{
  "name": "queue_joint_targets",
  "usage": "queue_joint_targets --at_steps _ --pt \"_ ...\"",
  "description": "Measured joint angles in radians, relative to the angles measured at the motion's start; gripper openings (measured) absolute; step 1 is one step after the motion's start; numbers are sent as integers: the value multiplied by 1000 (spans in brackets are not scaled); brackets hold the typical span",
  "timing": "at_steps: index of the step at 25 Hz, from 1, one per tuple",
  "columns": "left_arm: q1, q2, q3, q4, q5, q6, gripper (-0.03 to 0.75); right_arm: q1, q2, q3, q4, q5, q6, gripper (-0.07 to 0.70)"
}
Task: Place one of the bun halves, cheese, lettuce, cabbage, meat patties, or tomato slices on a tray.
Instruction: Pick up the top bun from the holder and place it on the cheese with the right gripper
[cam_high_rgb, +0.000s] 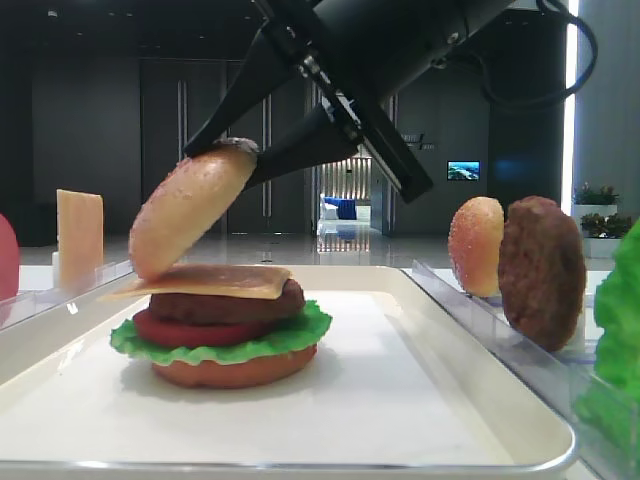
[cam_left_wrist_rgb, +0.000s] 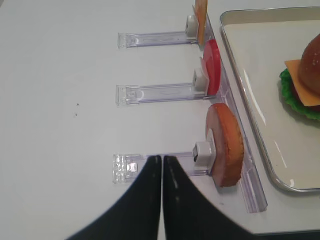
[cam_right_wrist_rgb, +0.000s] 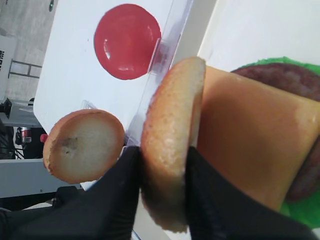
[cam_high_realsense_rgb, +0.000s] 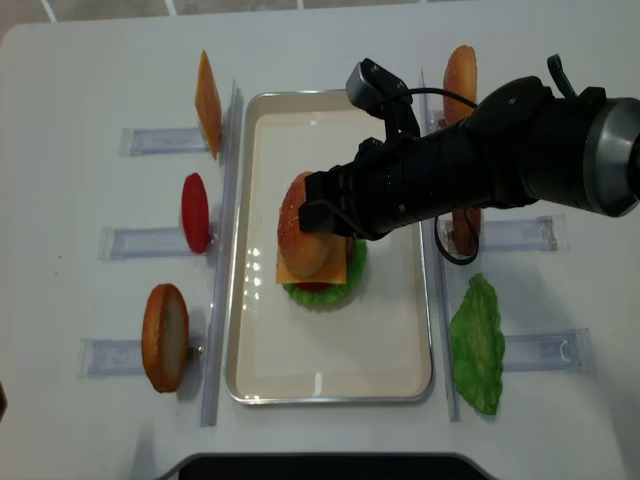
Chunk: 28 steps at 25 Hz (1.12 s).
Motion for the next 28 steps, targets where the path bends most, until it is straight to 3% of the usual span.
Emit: queue_joint_targets --at_steps 9,12,22,28 --pt "0 0 0 0 0 0 -7 0 1 0 -87 -32 17 463" --pt "0 0 0 0 0 0 -7 0 1 0 -111 -32 19 510" --pt "0 0 0 0 0 0 -7 -7 1 0 -288 -35 144 568" --pt "0 0 0 0 0 0 -7 -43 1 0 -311 -35 155 571"
